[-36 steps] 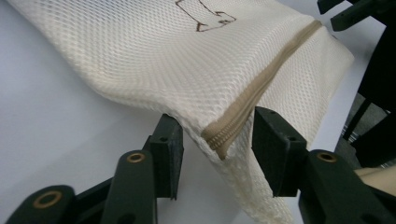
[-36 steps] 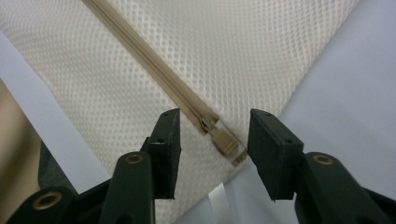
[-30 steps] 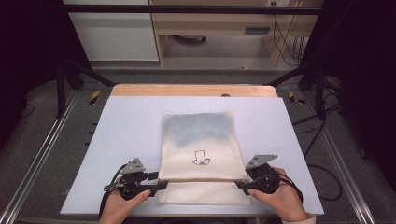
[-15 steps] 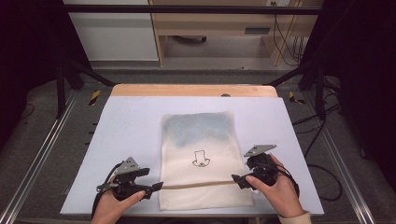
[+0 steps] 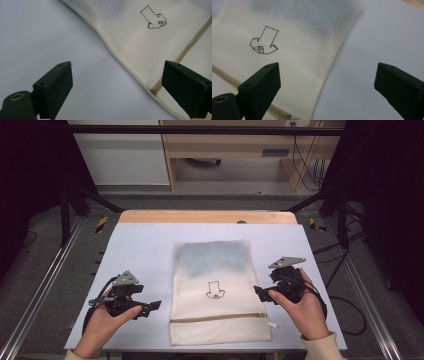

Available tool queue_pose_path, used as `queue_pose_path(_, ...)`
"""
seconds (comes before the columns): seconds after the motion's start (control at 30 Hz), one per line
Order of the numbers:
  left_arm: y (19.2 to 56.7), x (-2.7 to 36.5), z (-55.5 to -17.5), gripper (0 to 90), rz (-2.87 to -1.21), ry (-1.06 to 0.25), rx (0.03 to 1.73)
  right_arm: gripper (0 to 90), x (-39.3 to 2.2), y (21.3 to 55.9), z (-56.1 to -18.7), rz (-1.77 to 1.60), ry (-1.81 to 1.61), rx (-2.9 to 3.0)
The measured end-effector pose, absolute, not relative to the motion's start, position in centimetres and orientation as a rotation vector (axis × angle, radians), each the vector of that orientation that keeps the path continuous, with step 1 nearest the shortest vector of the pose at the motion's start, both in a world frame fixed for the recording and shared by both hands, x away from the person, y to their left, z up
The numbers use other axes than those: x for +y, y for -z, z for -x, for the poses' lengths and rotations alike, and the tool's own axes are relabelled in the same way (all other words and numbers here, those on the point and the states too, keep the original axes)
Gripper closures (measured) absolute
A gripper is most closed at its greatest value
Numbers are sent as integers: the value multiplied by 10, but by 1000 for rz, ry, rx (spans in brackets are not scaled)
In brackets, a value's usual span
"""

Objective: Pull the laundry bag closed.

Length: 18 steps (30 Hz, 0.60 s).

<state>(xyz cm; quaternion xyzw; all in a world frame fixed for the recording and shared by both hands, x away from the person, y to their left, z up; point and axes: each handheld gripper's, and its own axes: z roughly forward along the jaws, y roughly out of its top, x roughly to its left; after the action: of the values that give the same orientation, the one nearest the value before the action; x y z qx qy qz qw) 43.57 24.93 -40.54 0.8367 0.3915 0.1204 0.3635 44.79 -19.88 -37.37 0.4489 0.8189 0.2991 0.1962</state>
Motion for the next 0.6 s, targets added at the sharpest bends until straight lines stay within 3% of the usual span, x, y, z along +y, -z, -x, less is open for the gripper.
queue_pose_path(0.23, 402, 256, -445, 92, -2220, -335, 1005, 88, -206, 373, -460, -1338, -813, 2228)
queue_pose_path(0.6, 425, 281, -452, 77, -2248, -366, 1092, 103, -234, 394, -461, -1449, -727, 2171)
